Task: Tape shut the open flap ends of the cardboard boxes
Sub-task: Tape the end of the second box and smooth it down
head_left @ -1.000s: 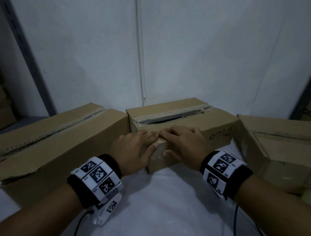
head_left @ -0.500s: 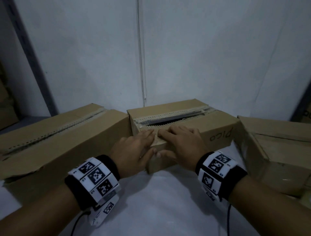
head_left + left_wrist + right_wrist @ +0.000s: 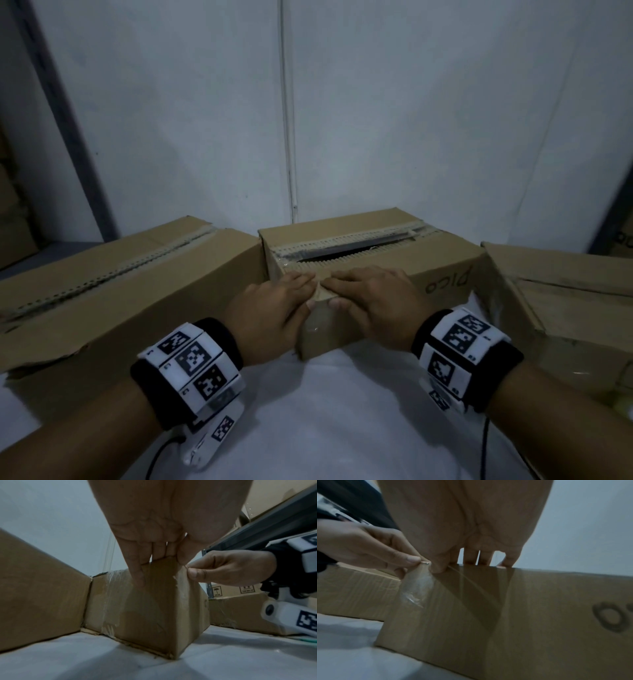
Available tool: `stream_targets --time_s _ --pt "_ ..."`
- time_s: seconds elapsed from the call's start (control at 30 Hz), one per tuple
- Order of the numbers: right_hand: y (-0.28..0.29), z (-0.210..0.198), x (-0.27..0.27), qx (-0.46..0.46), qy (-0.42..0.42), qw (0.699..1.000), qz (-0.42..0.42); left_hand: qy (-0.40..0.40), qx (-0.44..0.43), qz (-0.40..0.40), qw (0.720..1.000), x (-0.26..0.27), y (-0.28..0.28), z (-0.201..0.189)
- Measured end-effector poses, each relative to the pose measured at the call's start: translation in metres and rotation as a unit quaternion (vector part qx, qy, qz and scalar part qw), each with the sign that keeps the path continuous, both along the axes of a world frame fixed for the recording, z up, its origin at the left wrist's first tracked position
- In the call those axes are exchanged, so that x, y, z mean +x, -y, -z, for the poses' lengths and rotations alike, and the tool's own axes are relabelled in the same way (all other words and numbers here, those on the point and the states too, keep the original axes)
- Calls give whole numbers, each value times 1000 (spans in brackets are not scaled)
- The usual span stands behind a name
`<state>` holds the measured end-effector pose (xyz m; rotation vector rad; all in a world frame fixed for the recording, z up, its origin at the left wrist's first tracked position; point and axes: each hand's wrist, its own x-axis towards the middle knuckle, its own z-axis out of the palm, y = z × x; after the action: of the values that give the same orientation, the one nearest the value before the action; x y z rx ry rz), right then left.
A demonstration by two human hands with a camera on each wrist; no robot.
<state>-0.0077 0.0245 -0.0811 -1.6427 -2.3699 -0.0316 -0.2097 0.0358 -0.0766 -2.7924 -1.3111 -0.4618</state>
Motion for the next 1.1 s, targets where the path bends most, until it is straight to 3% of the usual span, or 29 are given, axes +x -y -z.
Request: stream_targets --time_s 0.17,0.7,1.1 --pt "3 -2 -9 4 -16 999 33 -14 -19 -3 1000 0 3 -4" --pt "6 -4 -6 -18 -49 998 26 56 -36 -34 997 0 -5 0" --pt "16 -14 -14 3 54 998 21 -26 -33 -74 996 5 -1 2"
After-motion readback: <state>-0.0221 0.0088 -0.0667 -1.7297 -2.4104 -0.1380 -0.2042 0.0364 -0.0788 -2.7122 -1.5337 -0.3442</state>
